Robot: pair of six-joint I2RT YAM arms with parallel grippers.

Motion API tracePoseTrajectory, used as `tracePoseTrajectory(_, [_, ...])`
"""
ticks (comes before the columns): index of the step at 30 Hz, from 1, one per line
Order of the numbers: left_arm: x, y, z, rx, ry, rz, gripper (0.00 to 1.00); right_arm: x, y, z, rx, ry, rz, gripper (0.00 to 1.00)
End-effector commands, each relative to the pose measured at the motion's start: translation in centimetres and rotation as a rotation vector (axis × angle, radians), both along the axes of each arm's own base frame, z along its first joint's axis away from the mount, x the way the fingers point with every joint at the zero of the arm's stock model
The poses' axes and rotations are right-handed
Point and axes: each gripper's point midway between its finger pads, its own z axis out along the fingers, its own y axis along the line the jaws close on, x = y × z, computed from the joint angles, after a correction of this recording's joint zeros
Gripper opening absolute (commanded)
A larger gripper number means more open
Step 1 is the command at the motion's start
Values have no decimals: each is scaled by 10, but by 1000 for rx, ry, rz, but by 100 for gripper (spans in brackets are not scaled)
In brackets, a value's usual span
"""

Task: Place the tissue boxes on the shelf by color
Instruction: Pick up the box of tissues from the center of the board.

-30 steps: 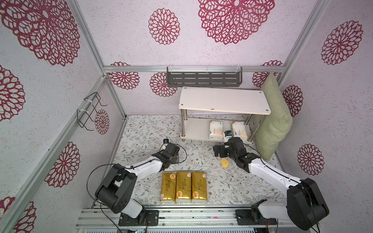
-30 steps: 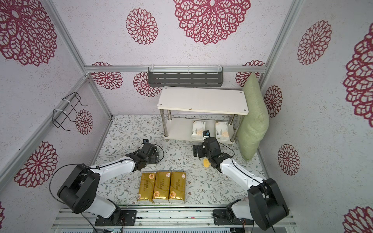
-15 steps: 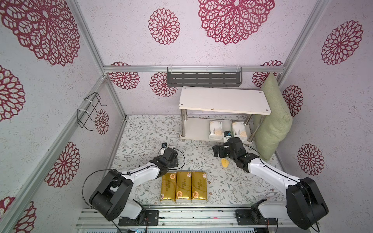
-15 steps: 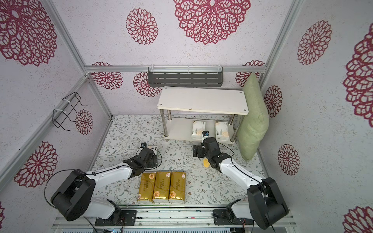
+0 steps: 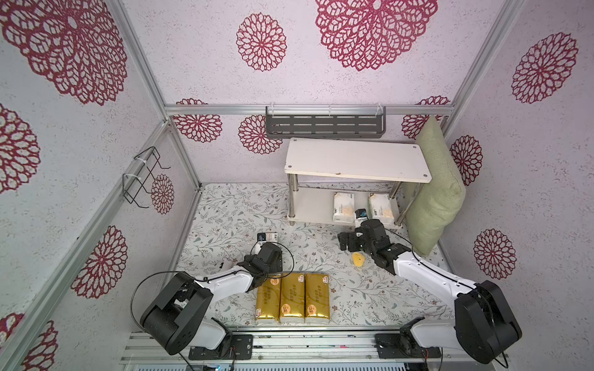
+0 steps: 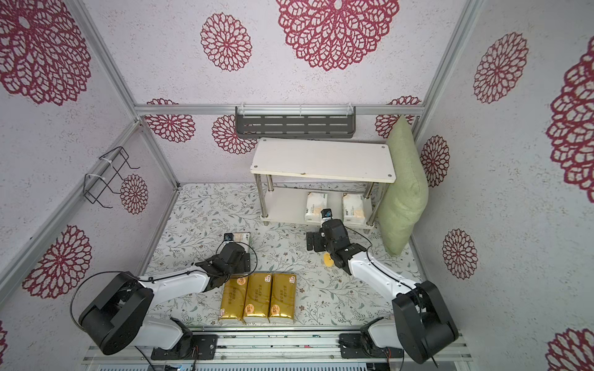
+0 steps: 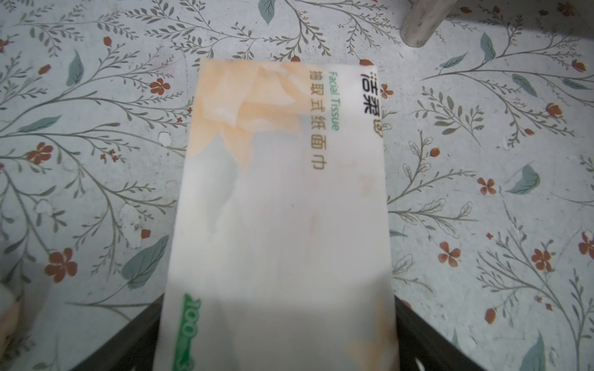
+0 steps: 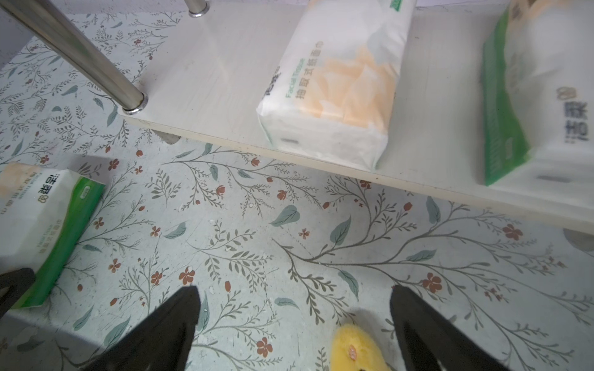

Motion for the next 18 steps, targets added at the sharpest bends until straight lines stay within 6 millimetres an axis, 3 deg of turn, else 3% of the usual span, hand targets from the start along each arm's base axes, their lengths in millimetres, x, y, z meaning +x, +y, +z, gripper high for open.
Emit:
tracePoseTrajectory(1, [2, -4, -5, 6, -7, -21, 99, 8, 5, 18, 27, -48, -15, 99])
tracePoseTrajectory(9, [6, -9, 6, 2, -25, -45, 89, 5, 2, 17, 16, -45, -17, 99])
tracePoseTrajectory(18, [11, -17, 41, -30, -47, -66, 87, 7, 4, 14, 16, -41, -16, 99])
